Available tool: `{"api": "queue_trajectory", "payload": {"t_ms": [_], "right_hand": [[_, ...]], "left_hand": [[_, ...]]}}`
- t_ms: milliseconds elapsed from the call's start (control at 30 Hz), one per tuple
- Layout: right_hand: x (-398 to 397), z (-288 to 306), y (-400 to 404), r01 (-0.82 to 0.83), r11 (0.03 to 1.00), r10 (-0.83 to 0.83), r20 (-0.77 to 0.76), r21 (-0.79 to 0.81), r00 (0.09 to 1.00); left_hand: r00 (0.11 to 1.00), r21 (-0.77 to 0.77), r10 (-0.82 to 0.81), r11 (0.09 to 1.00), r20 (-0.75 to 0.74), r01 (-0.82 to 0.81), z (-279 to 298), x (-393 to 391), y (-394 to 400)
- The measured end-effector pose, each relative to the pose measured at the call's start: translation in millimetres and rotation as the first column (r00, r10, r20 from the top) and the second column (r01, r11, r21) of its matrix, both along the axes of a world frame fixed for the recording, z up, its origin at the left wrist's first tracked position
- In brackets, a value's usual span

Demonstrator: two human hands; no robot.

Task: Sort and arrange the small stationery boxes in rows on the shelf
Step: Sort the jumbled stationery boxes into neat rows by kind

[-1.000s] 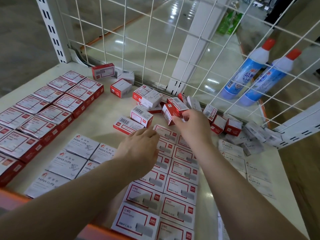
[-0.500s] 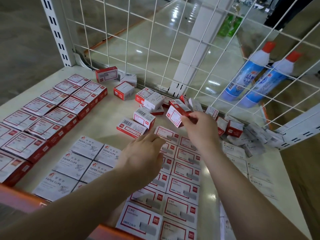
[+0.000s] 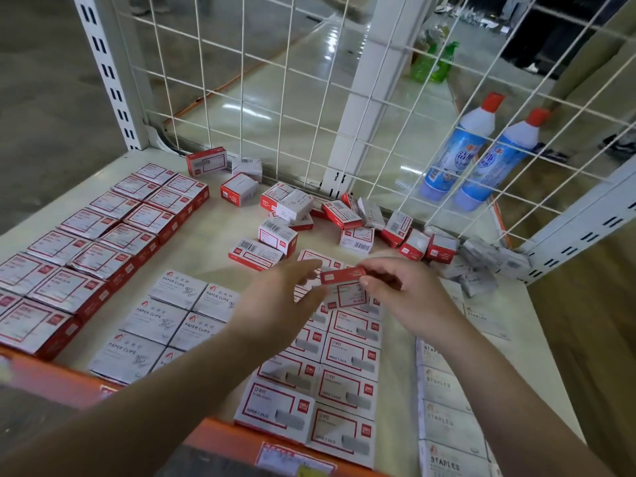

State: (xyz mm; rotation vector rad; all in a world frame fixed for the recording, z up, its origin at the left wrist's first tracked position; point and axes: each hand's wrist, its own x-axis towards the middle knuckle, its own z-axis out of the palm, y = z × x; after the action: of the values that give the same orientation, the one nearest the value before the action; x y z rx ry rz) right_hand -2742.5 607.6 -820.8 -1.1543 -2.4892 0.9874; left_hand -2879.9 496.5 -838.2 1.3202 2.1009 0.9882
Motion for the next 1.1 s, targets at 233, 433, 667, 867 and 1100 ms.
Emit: {"api": "queue_trajectory", "payload": {"t_ms": [233,433,667,867,1100], "right_hand": [[2.6,-0.2,-10.8,-0.017,0.998,0.015,-0.039,-0.061,0.999],[10.3,-6.9,-15.8,-0.001,0.990,-0.001,-0.016,-0.139,1.000],[10.6,-12.7,-25.5,-0.025,0.977,0.021,-0.024,-0.210,0.999],[11.3,-11.7,-27.0,0.006,0.972,-0.033,-0.112,-0.233,0.993],[9.5,-8.5,-26.0,-0.065,0.988,0.064,-0.012,-0.142,0.998]], "left_hand": [[0.998,-0.042,-0.023,0.999,0.067,0.026,1.3,3.0,-6.3],[0.982,-0.079,0.067,0.995,0.179,-0.054,-5.3,-1.8,-8.4],[0.975,-0.004,0.071,0.997,0.210,-0.072,-4.3,-0.2,-7.2],[0.976,-0.019,0.043,0.999,0.213,-0.040,-3.8,-0.6,-10.4],[0.978,-0.031,-0.122,0.991,0.168,0.129,12.0,-3.5,-6.5]]}}
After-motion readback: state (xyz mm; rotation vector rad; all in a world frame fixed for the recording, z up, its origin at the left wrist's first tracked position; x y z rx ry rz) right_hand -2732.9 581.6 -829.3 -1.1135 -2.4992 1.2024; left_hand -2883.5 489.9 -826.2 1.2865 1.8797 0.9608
